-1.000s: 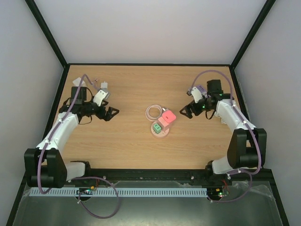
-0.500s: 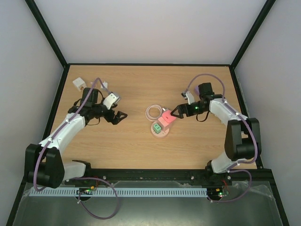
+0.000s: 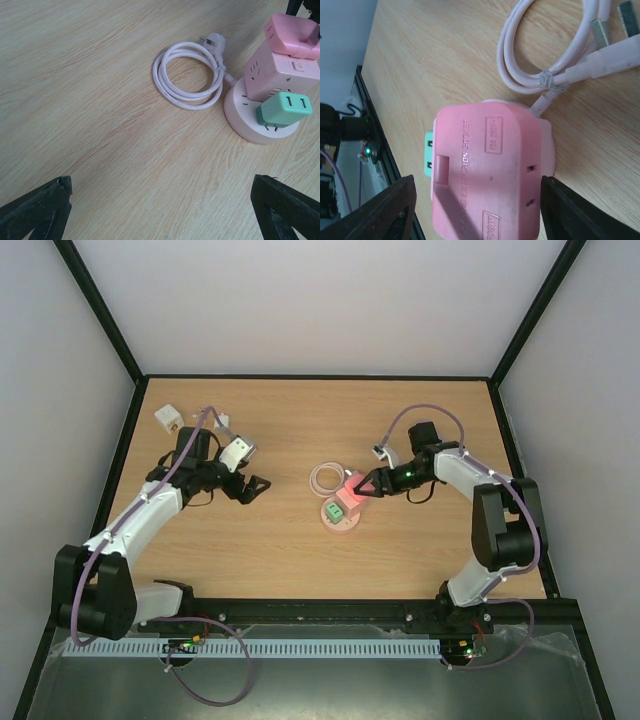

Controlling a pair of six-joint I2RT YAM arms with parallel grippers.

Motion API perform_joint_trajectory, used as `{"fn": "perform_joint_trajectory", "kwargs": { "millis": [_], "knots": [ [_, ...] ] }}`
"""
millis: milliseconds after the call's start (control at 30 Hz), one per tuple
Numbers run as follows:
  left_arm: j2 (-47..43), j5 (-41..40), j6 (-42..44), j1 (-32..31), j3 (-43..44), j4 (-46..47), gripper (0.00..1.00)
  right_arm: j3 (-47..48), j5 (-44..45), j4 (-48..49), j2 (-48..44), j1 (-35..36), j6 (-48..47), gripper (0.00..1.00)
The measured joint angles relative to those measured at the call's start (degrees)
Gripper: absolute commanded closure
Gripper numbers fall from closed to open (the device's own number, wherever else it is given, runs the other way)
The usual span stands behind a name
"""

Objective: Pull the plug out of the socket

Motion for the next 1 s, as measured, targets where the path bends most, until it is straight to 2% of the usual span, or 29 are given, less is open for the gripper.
{"fn": "perform_joint_trajectory", "kwargs": {
  "millis": [733,1000],
  "knots": [
    [0.76,-0.72,-0.44,-0.66,-0.39,0.87,0.01,1.01,-0.17,-1.64,-3.78,0.28,-2.10,0.62],
    [0.76,-1.27,-0.76,-0.87,-0.42,0.98,0.01,1.01,8.61,0.96,-7.08,6.12,-2.12,0.71]
  ]
}}
